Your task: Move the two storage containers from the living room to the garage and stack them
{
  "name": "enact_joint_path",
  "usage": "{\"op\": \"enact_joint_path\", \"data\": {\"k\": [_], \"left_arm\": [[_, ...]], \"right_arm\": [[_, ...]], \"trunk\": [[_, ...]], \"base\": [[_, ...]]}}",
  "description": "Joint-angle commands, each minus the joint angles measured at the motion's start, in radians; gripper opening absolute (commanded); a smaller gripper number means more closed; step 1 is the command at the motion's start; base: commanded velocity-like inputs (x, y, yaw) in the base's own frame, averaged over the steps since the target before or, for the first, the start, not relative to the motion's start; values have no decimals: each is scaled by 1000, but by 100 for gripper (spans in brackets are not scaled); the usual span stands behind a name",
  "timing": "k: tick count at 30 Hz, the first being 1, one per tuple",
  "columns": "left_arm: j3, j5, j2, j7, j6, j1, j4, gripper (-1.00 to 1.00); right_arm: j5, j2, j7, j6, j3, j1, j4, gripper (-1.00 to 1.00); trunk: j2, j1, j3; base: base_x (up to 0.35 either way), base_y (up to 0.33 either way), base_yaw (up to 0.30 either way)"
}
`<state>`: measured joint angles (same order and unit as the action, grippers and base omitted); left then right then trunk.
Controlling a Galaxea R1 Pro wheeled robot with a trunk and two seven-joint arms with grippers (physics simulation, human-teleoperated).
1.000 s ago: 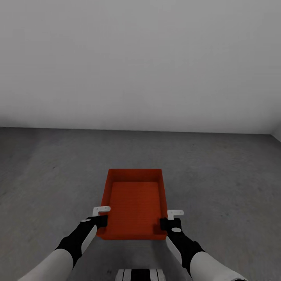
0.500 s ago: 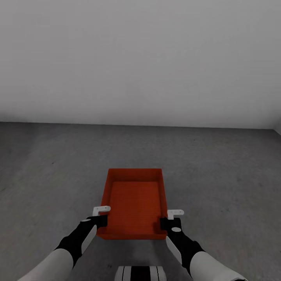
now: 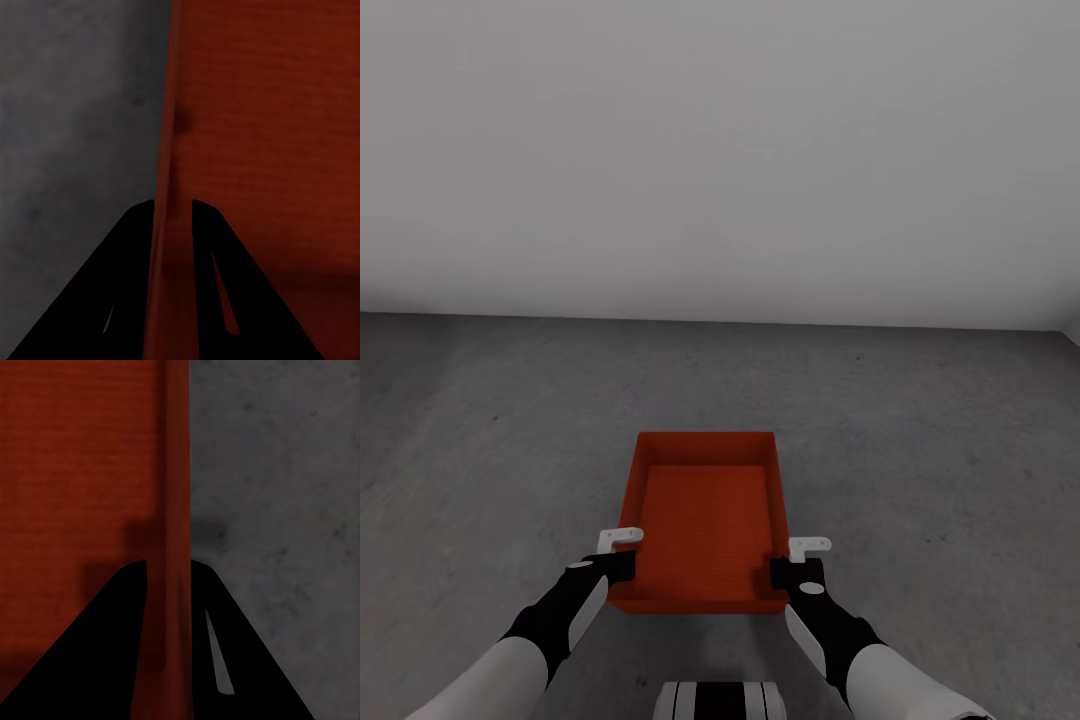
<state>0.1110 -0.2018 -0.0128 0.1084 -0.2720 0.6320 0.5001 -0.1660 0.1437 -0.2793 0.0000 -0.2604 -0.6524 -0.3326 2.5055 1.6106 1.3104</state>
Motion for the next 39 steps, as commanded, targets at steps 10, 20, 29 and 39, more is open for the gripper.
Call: {"op": "enact_joint_path", "data": {"k": [10, 20, 29, 39], "left_arm": [[-22, 7, 5, 14, 28, 0, 5, -100], [-21, 8, 2, 16, 28, 0, 7, -100], [-19, 10, 3, 14, 21, 0, 8, 100], [-21, 8, 6, 12, 23, 0, 9, 100]], "right_arm": [[-23, 0, 0, 1, -19, 0, 8, -100], [-21, -1, 1, -3, -19, 0, 8, -100], [-18, -3, 7, -2, -19, 0, 8, 100], [-17, -4, 11, 0, -19, 0, 7, 100]], "trunk": [[0, 0, 1], [0, 0, 1], [0, 0, 1], [0, 0, 1]], "base": [[0, 0, 0], [0, 0, 0], [0, 0, 0], [0, 0, 0]]}}
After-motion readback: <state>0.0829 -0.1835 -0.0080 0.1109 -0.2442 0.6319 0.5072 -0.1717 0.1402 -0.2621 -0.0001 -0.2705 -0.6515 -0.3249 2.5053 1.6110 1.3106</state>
